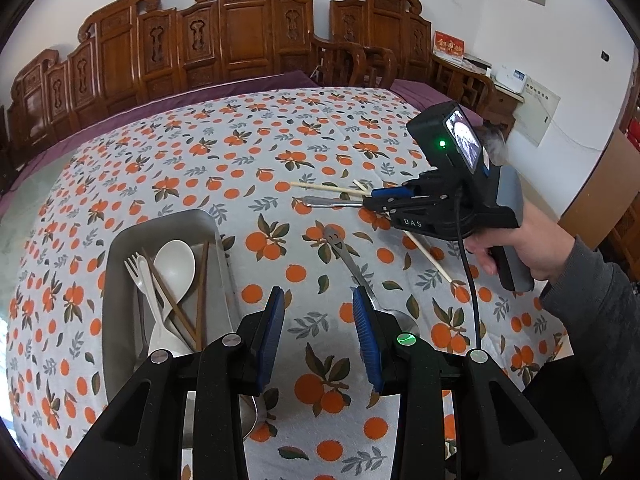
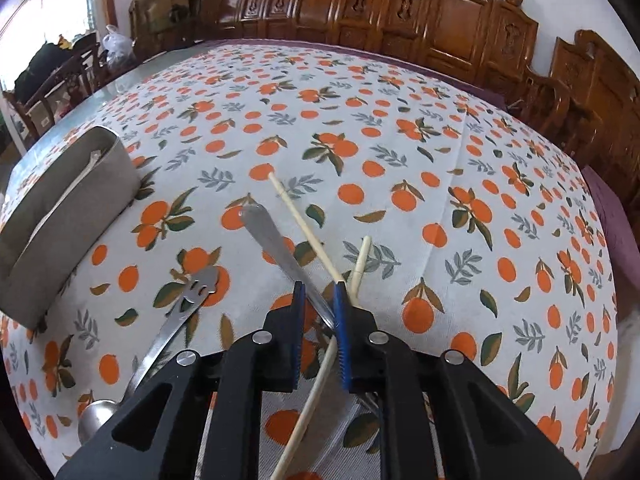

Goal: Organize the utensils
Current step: 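Grasp the metal fork from the pile with the right tool, then grasp the metal spoon with the left tool while the right tool holds the metal fork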

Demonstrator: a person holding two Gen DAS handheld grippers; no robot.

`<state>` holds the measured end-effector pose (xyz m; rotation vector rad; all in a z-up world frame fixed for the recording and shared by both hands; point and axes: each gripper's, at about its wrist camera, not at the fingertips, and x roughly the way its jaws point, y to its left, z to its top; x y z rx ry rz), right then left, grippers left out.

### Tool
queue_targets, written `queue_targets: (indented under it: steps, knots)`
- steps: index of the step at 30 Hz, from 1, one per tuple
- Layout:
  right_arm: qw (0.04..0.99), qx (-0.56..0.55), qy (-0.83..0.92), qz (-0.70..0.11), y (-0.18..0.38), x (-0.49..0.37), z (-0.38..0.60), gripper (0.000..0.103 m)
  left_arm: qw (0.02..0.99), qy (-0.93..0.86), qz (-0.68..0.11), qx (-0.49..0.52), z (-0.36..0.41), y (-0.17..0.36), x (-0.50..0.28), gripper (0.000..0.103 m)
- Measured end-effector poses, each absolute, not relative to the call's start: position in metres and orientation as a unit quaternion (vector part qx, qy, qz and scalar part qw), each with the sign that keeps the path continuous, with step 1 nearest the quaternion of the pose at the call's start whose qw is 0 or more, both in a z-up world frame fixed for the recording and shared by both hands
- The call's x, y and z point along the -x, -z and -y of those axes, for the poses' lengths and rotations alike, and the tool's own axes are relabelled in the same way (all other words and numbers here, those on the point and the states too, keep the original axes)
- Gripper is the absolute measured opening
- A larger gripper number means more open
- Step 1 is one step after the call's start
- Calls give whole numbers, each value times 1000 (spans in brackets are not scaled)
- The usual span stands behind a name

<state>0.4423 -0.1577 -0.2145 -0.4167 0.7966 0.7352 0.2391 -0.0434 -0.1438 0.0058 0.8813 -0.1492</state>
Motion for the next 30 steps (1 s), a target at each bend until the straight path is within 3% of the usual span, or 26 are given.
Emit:
queue_targets:
  steps: [13,30]
  knots:
    - [792,248,-389,-400,218,-409,150,15,901,74,-427,-5,47,143,-238,33]
    - [824,135,-391,-388,191,-405,183,8,892,85,-443,-3,70,159,-247,33]
